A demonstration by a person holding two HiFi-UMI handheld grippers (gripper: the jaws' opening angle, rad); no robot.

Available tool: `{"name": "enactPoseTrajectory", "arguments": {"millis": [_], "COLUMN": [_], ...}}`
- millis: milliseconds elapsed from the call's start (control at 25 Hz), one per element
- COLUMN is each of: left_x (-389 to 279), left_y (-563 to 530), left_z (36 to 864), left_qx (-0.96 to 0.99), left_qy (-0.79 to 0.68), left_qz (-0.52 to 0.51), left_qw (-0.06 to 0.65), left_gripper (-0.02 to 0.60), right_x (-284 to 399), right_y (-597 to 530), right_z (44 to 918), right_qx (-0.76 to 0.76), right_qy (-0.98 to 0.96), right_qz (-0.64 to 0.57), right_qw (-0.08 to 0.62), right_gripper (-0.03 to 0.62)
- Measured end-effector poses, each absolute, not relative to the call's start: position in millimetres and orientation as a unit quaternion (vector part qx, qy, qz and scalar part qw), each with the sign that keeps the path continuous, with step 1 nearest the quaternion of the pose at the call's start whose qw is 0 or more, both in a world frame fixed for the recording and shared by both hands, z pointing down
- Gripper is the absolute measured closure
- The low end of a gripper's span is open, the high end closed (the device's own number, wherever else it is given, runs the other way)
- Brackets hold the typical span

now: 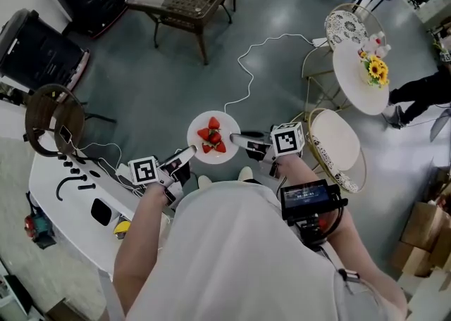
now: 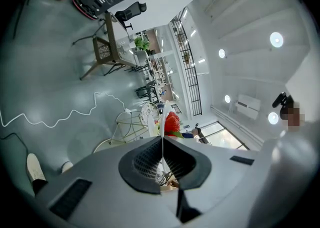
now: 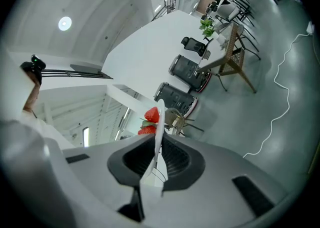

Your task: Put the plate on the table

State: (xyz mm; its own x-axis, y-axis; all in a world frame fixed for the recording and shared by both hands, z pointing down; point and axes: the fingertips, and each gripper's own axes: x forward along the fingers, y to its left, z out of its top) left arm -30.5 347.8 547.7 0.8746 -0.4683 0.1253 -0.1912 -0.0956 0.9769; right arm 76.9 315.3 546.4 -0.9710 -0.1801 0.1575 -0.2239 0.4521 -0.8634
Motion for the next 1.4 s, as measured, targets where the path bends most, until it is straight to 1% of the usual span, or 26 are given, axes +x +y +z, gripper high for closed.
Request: {"name": "enactPoseTrajectory", "arguments": {"millis": [320,480,560,680,800,1040,1400], "left_x": [-28.2,-30.4,-30.1,-31.8,-32.1,-97.7,-118.6], "left_y": [347.3,346.1,346.9,344.5,346.4,371.2,367.5], "left_z": [544.1,547.0,546.9,550.5,549.3,549.9,555.0], "left_qx": [0.732,0.748,0.741,0.756,0.746,0.740,0.740], "left_qy": [-0.220,-0.227,-0.226,-0.231,-0.237,-0.218,-0.224], "left_qz": [-0.111,-0.091,-0.097,-0.085,-0.085,-0.101,-0.090], "left_qw": [0.635,0.617,0.625,0.606,0.616,0.628,0.628], "left_gripper": [0.572,0.572,0.572,0.572,0.572,0.572,0.572], "right_x": [76.8,77.1,76.5,76.9,76.6,9.0,-9.4], "right_y": [316.1,316.8,316.7,316.6,316.3,340.0,339.8], "right_z": [546.4,549.3,550.7,550.3,550.2,552.3,556.0], "right_qx": [0.122,0.125,0.124,0.123,0.127,0.143,0.141], "right_qy": [-0.851,-0.849,-0.848,-0.847,-0.846,-0.843,-0.838], "right_qz": [0.510,0.513,0.515,0.516,0.517,0.516,0.524], "right_qw": [0.026,0.027,0.026,0.025,0.030,0.044,0.052], "right_gripper": [0.549,0.549,0.549,0.549,0.550,0.551,0.553]}}
